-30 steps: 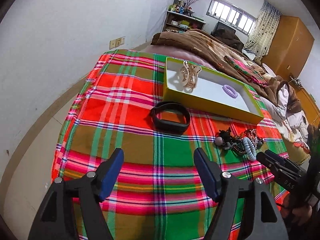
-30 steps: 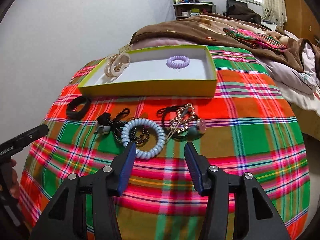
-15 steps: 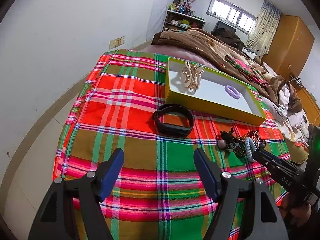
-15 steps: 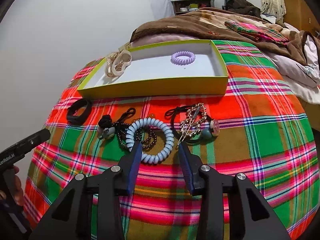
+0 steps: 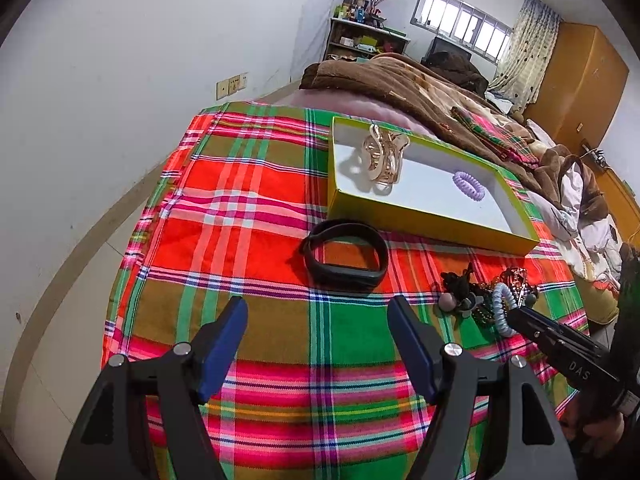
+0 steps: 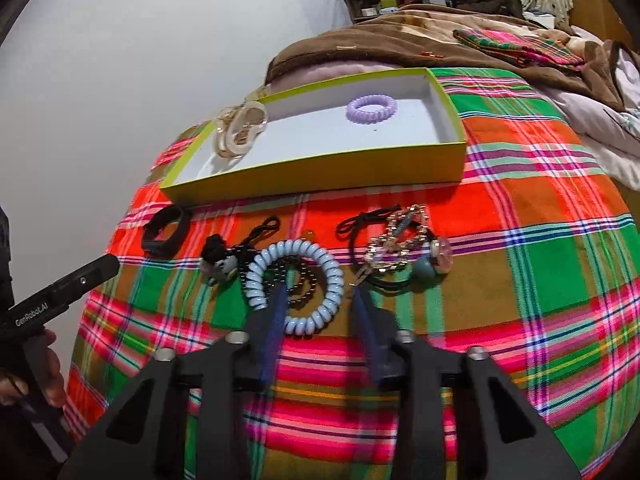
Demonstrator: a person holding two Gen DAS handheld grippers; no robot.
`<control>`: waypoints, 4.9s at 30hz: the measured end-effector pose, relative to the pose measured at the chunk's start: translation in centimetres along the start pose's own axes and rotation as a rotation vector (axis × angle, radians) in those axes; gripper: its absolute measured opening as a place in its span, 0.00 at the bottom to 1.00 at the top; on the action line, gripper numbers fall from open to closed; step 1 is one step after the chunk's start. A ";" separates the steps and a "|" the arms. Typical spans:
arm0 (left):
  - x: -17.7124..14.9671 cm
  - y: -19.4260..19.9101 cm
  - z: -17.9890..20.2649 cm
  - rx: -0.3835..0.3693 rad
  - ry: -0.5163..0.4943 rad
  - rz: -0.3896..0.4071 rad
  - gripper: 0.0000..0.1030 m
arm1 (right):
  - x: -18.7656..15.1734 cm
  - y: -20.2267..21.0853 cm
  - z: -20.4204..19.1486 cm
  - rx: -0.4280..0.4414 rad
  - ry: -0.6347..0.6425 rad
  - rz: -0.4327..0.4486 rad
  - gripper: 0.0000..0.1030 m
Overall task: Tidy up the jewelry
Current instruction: 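Grasp the light blue coil tie with the right gripper while the left gripper moves back to the jewelry, then grasp the black band with the left gripper, then carry the black band with the left gripper while the right gripper carries the blue coil into the box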
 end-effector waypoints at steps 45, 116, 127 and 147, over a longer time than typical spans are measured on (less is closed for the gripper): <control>3.3 -3.9 -0.1 0.057 -0.105 -0.071 0.72 | 0.5 2.5 0.7 -0.044 0.201 0.002 0.09; 8.2 -2.1 6.2 -0.023 -0.086 -0.019 0.11 | 11.3 2.8 0.0 -0.021 0.197 0.135 0.09; 8.7 -5.5 7.3 -0.040 -0.076 -0.068 0.11 | 15.3 -2.2 -0.6 -0.037 0.206 0.081 0.09; 9.1 -9.3 6.6 -0.033 -0.084 -0.150 0.11 | 17.2 -10.2 -2.3 -0.060 0.232 -0.050 0.09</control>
Point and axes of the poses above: each gripper's, at about its wrist camera, not at the fingertips, and y roughly against the way its jaws point, z to its right, x to its top, the point moved 7 cm from there along -y, roughly the way its jaws point, and after that the axes turned 6 degrees about -y, right-handed, at the moved point
